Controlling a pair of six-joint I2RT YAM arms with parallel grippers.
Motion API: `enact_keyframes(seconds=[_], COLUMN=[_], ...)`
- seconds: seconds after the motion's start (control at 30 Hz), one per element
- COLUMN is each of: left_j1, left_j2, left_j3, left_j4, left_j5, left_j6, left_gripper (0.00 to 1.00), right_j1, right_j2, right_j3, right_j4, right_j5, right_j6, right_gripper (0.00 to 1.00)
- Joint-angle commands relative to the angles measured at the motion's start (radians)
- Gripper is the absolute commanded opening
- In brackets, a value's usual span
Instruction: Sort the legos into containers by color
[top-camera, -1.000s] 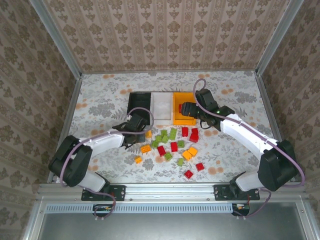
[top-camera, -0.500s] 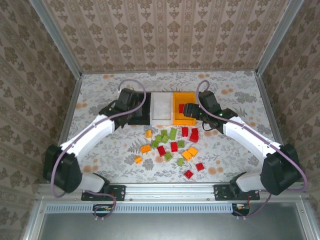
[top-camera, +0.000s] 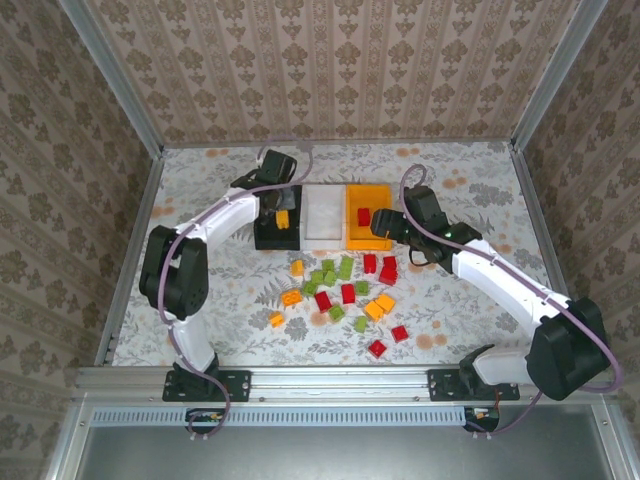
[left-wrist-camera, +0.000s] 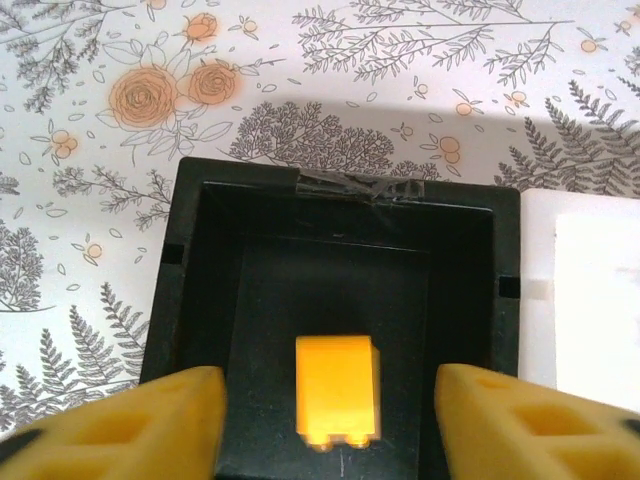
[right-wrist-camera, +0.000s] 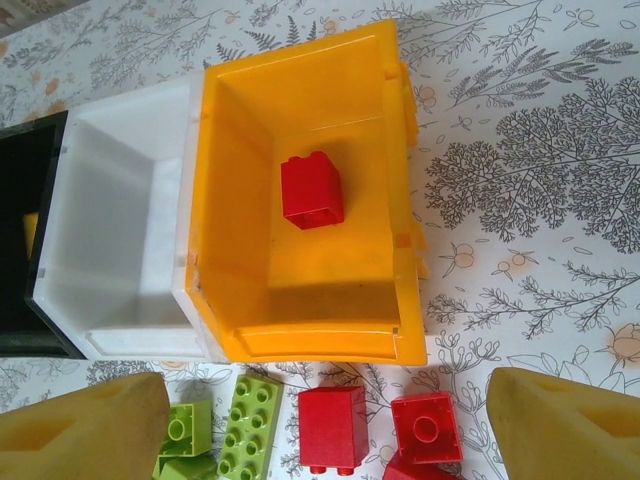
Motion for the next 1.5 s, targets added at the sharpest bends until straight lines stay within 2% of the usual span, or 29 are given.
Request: enact_keyframes(seconds=[0.0,0.17,0.2,0.37,0.5,0.67,0.77,0.97,1.47], left_j1=[-0.011,-0.051,-0.065,-0.168,-0.241,-0.283,-0.29,-0.29,-0.278], left_j2=[-0.07,-0.222,-0.262,-0.448,-0.582,-0.749,-0.812,-0.856,-0.847], left_j3=[0.019,-0.039,-0.062,-0.211,-0.382,-0.638,-0.728,-0.774,-0.786], left_j4=[-0.016,0.017,0.031,0.086,0.118,0.198,0.198,0.152,0.164], left_j5=[-0.001,0.062,0.08,0.096,0.056,0.041,0.023,-0.007,-0.006], left_j6=[-0.005,-0.018,-0.02,-0.014,-0.035,-0.138,-0.173,-0.194,-0.186], left_gripper=[0.74,0.91,1.0,1.0,1.0,1.0,1.0,1.0,1.0], right_j1=[-0.008,-0.009,-0.009,0.0,0.029,0.12,0.176,0.223,0.251], right_j2=[-0.035,-0.036,-0.033,-0.036,-0.033,0.017,0.06,0.16,0.266], right_j3=[-0.015,-0.036,-0.043,-0.108,-0.149,-0.165,-0.154,-0.137,-0.095], right_j4=[-0.013,-0.031,-0.039,-0.067,-0.085,-0.092,-0.083,-0.06,0.017], right_j5=[-0.001,-0.041,-0.05,-0.102,-0.16,-0.179,-0.169,-0.134,-0.102], right_j6=[0.004,-0.014,-0.019,-0.038,-0.071,-0.107,-0.108,-0.1,-0.056], right_gripper=[0.85,0.85,0.85,0.85,0.85,0.8,0.74,0.63,0.65])
